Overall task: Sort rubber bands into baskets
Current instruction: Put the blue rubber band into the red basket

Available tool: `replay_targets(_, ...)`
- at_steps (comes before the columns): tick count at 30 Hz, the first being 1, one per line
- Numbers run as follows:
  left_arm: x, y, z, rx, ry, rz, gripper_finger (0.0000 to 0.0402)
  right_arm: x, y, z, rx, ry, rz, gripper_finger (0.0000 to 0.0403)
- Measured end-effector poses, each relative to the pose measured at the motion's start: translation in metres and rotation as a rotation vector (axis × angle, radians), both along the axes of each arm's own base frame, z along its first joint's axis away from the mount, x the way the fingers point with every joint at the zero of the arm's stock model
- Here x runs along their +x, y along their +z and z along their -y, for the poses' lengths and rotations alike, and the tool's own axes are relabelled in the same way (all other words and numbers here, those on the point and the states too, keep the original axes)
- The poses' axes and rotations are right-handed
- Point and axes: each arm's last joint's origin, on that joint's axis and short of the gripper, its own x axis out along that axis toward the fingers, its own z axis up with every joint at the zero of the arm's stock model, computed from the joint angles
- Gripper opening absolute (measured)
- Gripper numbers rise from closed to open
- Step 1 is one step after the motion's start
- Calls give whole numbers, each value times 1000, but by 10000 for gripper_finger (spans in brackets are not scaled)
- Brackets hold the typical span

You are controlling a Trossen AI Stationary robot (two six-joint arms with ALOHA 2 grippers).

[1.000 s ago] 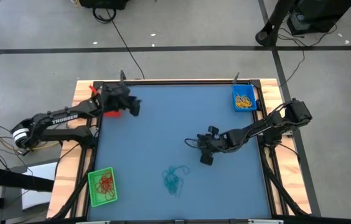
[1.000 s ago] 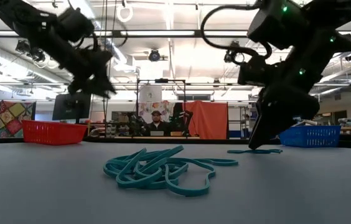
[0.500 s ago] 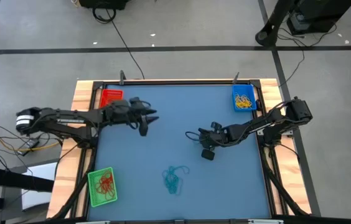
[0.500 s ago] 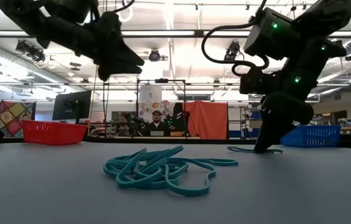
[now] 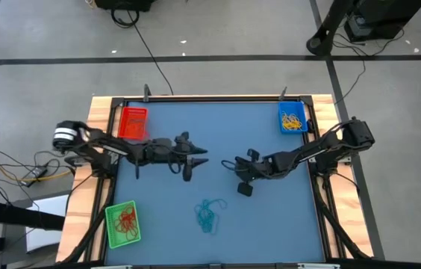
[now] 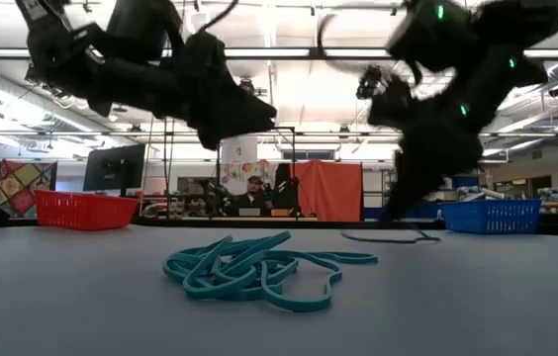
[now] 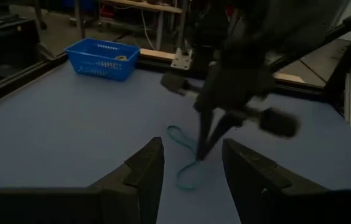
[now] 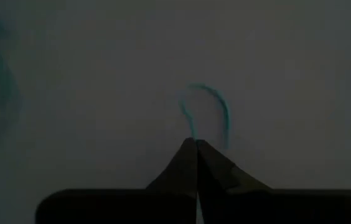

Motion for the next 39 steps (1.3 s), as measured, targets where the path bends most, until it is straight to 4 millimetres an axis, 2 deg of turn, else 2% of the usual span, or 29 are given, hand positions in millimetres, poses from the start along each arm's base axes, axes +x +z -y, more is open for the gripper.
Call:
replay_targets(6, 13, -26, 4, -1, -15, -10, 166, 23, 26, -12, -35, 93, 153, 4)
replay_targets(10, 24, -36, 10, -2, -37, -5, 166, 33, 41, -15, -95, 108, 215, 3)
replay_targets(18, 44, -41, 22, 43, -153, -9, 166, 43, 57, -14, -182, 113, 280, 2)
replay_targets(26, 50, -39, 22, 65, -125, -4, 163, 49, 66, -14, -207, 131, 320, 2)
replay_targets(30, 49, -43, 20, 19, -81, -47, 124, 48, 66, -15, -243, 120, 317, 3)
replay_targets(35, 43, -46, 8, -54, -24, -162, 17, 45, 66, -18, -281, 114, 289, 5)
replay_targets(39, 34, -31, -3, -57, 35, -225, 6, 43, 68, -18, -278, 121, 280, 17)
